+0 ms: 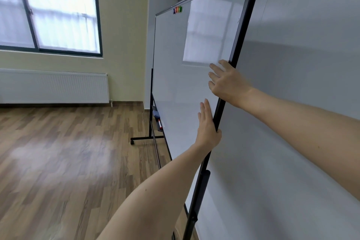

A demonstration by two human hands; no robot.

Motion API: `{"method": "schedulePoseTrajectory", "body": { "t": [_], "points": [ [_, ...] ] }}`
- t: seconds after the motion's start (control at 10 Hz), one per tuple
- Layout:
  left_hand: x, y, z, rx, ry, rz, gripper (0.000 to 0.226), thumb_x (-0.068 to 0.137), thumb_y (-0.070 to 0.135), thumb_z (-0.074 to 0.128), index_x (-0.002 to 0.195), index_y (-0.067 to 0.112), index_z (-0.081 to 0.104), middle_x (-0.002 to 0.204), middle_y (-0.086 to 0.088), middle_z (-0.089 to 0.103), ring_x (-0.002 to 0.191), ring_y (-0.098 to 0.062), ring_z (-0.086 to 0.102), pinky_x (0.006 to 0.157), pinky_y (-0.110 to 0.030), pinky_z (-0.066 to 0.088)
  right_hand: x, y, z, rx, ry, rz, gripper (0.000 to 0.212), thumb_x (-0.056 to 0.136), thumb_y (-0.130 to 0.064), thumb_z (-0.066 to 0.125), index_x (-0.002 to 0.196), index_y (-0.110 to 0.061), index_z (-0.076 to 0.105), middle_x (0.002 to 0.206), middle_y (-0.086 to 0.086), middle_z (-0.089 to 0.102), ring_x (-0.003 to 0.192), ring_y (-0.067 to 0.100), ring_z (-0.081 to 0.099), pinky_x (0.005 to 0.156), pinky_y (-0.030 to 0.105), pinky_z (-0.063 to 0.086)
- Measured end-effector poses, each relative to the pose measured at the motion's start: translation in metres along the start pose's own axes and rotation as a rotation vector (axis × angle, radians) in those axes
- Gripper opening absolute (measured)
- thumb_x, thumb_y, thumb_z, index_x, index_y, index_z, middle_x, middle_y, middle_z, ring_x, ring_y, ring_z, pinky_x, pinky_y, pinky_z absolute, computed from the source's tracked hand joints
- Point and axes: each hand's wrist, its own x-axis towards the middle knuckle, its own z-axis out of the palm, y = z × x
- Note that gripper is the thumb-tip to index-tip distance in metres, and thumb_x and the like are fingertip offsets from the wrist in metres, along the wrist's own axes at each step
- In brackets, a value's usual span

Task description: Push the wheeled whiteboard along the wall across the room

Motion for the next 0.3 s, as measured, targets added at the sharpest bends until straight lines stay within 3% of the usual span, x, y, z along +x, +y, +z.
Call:
{"method": "schedulePoseTrajectory", "body": {
  "t": [0.1,0.2,0.3],
  "points": [
    [0.0,0.002,-0.014,0.083,-0.087,-0.003,0.108,0.082,0.0,0.057,0.149,0.028,-0.025,0.162,0.001,-0.021,0.15,-0.031,-0.008,0.115,-0.045,0.028,-0.004,-0.001,0.0,0.04,0.027,0.015,0.011,0.068,-0.003,0.077,0.072,-0.01,0.071,0.104,0.016,0.074,0.123,0.037,0.055,0.105,0.054,0.042],
    [-0.004,0.008,-0.033,0.22,-0.214,-0.019,0.112,0.085,0.018,0.069,0.15,0.02,-0.022,0.164,-0.006,-0.012,0.15,-0.031,0.008,0.117,-0.044,0.025,-0.013,-0.001,-0.007,0.078,0.057,0.084,0.016,0.069,-0.005,0.076,0.083,-0.011,0.072,0.124,0.019,0.066,0.129,0.037,0.049,0.109,0.053,0.038],
    [-0.015,0.017,-0.071,0.367,-0.233,0.022,0.1,0.089,0.032,0.068,0.154,0.013,-0.005,0.162,-0.012,0.016,0.146,-0.032,0.024,0.117,-0.04,0.025,-0.028,-0.001,-0.012,0.182,0.177,0.202,0.05,0.071,-0.001,0.073,0.119,-0.012,0.064,0.146,0.024,0.045,0.139,0.041,0.034,0.114,0.055,0.027]
  ]
}}
